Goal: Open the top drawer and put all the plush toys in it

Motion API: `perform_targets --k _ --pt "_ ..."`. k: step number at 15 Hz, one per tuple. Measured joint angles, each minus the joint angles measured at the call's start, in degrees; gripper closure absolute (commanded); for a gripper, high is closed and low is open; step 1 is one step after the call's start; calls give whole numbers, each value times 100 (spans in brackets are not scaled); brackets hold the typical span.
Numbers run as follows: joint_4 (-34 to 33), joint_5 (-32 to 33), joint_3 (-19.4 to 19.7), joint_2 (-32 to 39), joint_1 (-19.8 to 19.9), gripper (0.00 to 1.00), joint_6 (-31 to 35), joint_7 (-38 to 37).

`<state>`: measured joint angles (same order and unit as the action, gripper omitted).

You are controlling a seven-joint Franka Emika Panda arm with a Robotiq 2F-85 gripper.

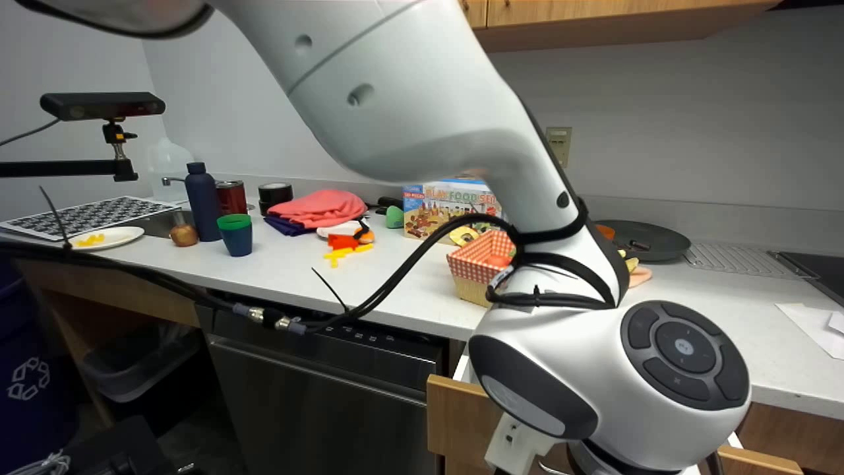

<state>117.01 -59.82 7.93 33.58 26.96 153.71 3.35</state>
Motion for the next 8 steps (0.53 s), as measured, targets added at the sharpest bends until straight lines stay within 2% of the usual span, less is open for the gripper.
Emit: perform_targets --k 4,8 --pt "240 -998 -152 -773 148 0 -6 1043" --pt "277 -1184 -198 -1087 118 0 -206 1268"
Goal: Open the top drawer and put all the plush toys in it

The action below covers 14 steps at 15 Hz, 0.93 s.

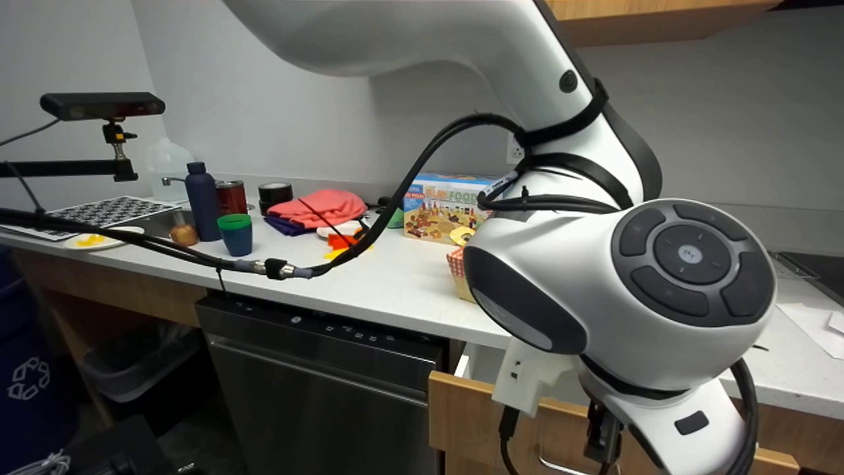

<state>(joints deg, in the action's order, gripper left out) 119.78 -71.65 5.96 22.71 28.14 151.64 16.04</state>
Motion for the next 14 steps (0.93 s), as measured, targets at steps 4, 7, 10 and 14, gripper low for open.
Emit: perform_targets --k 4,7,10,14 --pt "-34 47 159 163 -235 0 -321 -56" --pt "-156 311 273 429 -414 0 -347 -231" --pt "-353 813 354 694 -565 0 -347 -586" --pt "-602 1626 436 950 -712 0 -354 -1219"
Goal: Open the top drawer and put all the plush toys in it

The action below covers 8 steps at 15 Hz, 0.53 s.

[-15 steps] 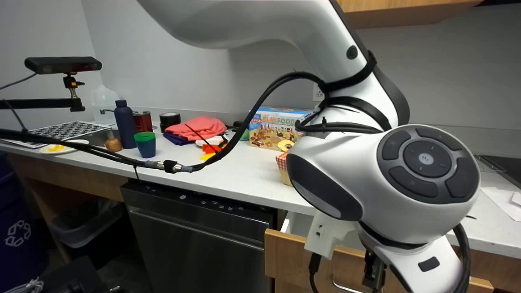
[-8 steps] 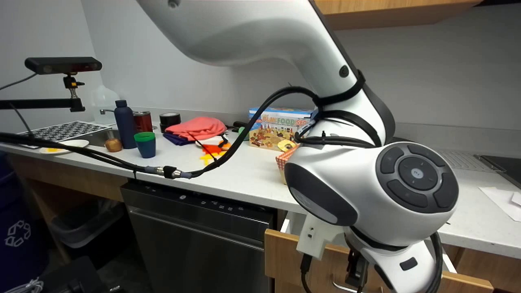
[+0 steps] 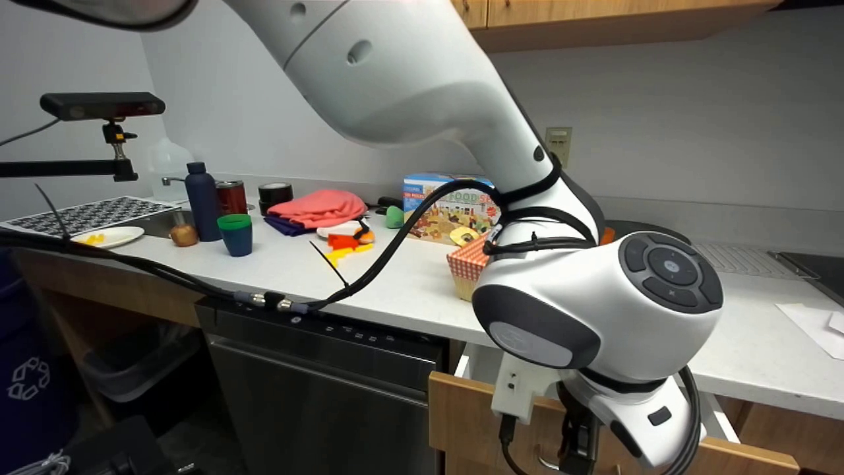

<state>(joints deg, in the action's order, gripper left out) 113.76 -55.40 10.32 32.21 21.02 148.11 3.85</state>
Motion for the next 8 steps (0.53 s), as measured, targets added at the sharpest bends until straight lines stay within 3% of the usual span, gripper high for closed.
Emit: perform_targets --k 8 --pt "-162 2254 454 162 -281 0 -394 -1774"
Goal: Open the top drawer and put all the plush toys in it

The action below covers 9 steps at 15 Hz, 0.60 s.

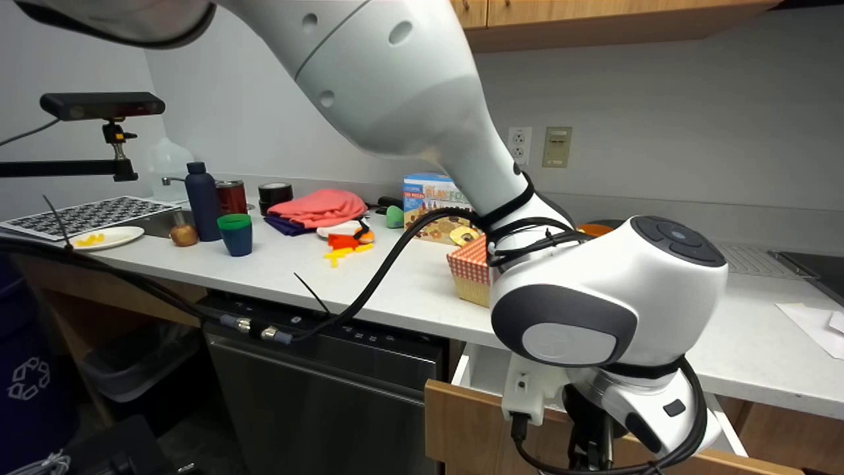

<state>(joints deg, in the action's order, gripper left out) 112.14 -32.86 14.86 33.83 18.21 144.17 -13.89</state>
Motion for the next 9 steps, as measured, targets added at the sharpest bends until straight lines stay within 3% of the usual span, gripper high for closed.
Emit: perform_targets --k 9 --pt "72 2572 740 -181 -476 0 -708 -1194"
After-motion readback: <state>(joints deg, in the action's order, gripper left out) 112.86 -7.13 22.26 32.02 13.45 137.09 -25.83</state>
